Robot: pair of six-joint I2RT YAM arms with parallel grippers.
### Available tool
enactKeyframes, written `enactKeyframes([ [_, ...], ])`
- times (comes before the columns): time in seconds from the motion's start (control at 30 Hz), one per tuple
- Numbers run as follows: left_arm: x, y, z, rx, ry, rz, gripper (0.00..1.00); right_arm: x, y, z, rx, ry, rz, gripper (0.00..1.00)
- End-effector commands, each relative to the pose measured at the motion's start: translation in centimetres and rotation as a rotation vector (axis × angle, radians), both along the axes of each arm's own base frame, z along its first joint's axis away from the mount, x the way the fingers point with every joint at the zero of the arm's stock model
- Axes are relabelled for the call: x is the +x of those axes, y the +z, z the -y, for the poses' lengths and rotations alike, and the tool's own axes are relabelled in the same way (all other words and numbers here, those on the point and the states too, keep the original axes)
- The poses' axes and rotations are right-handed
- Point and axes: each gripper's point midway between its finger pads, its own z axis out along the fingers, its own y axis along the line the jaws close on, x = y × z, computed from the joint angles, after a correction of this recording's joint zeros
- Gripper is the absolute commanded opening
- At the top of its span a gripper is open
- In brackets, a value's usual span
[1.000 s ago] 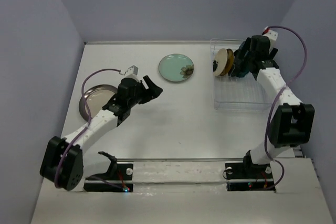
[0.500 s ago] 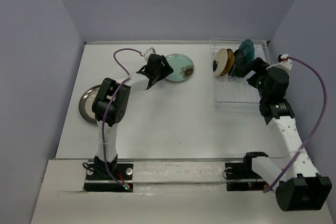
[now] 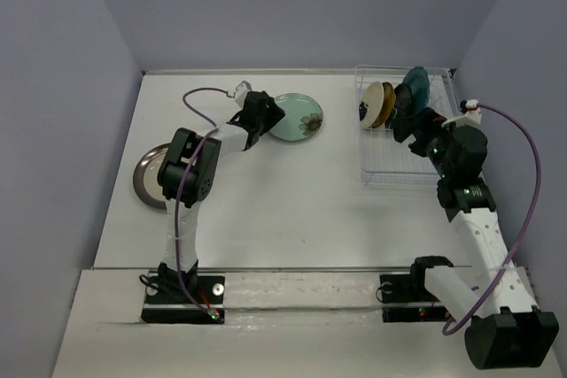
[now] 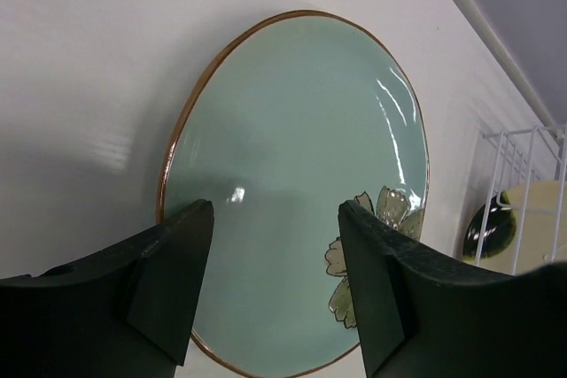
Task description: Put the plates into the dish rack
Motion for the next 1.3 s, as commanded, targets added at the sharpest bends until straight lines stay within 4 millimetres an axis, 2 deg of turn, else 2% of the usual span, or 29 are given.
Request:
enactKeyframes([
  [0.0,-0.9,4.5,-1.5,0.048,-0.007,0.081,0.75,0.2,1.3,-1.2,0.011,0.061,0.057,0.89],
  [0.1,-1.1,6.7,-2.5,0.103,0.007,0.137,0.77,0.3,1.1,-1.3,0.011,0.063,0.052,0.89],
  [0.13,-1.4,7.3,-3.2,0.137,0.007,0.151,0.77,0.4,1.6,-1.6,0.013,0.073,0.079,0.89],
  [0.23,-2.0,7.1,-4.8,0.207,0.046,0.148,0.77,0.4,1.7,-1.7,0.018,0.076,0.086,0.89],
  [0.27,-2.1,6.6,-5.1,0.227,0.050,0.142,0.77,0.4,1.5,-1.7,0.018,0.077,0.083,0.89],
  [0.33,-2.3,4.4,-5.4,0.259,0.042,0.101,0.77,0.5,1.4,-1.8,0.020,0.082,0.078,0.88],
  [0.4,-2.7,2.0,-4.7,0.271,-0.011,0.029,0.77,0.5,1.3,-1.8,0.021,0.083,0.078,0.88],
  [0.43,-2.1,0.7,-4.2,0.274,-0.027,0.002,0.76,0.5,1.3,-1.8,0.021,0.083,0.080,0.88],
  [0.53,-2.0,-1.2,-3.0,0.249,-0.073,-0.029,0.75,0.3,1.5,-2.1,0.017,0.093,0.085,0.88],
  [0.73,-1.0,-2.0,-1.8,0.131,-0.093,-0.022,0.71,0.4,0.7,-2.3,0.018,0.102,0.067,0.88],
  [0.8,-0.4,-1.8,-1.5,0.072,-0.092,0.000,0.68,0.5,0.4,-2.4,0.022,0.111,0.058,0.88],
  [0.87,-0.6,-2.9,-1.6,0.019,-0.067,-0.019,0.56,0.4,0.1,-2.9,0.026,0.128,0.053,0.88],
  [0.9,-0.1,-2.6,-1.6,-0.009,-0.057,0.007,0.49,0.4,0.0,-3.0,0.028,0.131,0.051,0.87],
  [0.93,-0.5,-3.4,-1.9,-0.036,-0.035,-0.009,0.35,0.5,-0.2,-3.1,0.028,0.139,0.045,0.87],
  [0.97,-0.5,-2.8,-1.4,-0.076,-0.056,0.017,0.28,0.4,-0.3,-3.6,0.030,0.157,0.041,0.87],
  [1.0,-1.0,-3.0,-1.7,-0.087,-0.051,0.016,0.14,0.3,-0.4,-3.8,0.030,0.174,0.039,0.87],
  [1.03,-1.0,-2.5,-2.0,-0.100,-0.043,0.029,0.06,0.4,-0.7,-4.3,0.029,0.194,0.029,0.87],
  [1.1,-0.9,-1.2,-2.5,-0.119,-0.028,0.072,0.06,0.5,-0.9,-5.2,0.021,0.228,0.019,0.87],
  [1.27,-2.8,4.7,-4.5,-0.183,-0.016,0.199,0.06,0.3,-1.8,-10.3,-0.025,0.387,-0.017,0.86],
])
